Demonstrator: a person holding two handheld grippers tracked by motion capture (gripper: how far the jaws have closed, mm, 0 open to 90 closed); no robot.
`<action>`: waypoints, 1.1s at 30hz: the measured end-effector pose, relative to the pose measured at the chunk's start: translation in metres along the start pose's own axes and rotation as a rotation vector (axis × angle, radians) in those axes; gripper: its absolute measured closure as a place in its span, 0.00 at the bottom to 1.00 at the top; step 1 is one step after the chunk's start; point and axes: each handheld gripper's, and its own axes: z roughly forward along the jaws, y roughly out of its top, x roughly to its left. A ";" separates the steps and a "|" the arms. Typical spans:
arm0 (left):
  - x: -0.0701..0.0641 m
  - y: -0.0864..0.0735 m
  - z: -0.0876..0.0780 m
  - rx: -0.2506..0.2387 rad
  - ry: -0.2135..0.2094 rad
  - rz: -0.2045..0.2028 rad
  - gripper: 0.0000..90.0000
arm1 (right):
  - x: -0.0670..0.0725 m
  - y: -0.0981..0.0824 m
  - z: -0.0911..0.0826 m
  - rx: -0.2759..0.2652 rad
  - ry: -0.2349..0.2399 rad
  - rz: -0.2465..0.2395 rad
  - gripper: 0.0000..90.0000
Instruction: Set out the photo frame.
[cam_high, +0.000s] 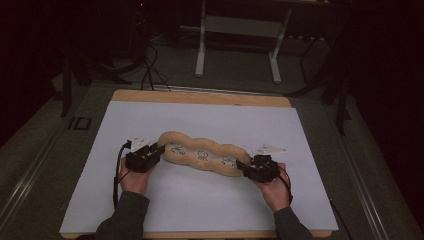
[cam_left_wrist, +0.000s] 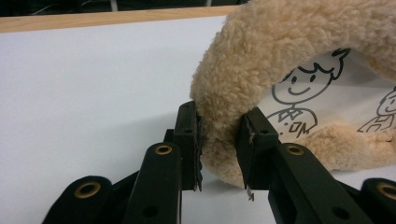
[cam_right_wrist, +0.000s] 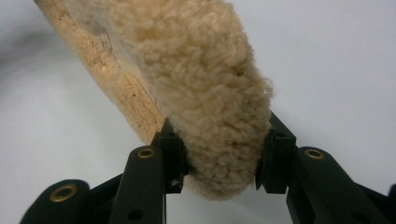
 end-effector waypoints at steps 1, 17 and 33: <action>0.000 0.000 0.000 0.000 0.000 -0.001 0.80 | -0.001 0.001 0.000 0.000 0.000 -0.001 0.67; -0.003 0.000 -0.003 -0.004 -0.005 -0.022 0.80 | -0.013 0.010 0.002 -0.025 -0.039 0.036 0.67; -0.003 -0.003 0.001 0.026 0.000 -0.088 0.79 | -0.021 0.023 0.011 -0.034 -0.067 0.091 0.65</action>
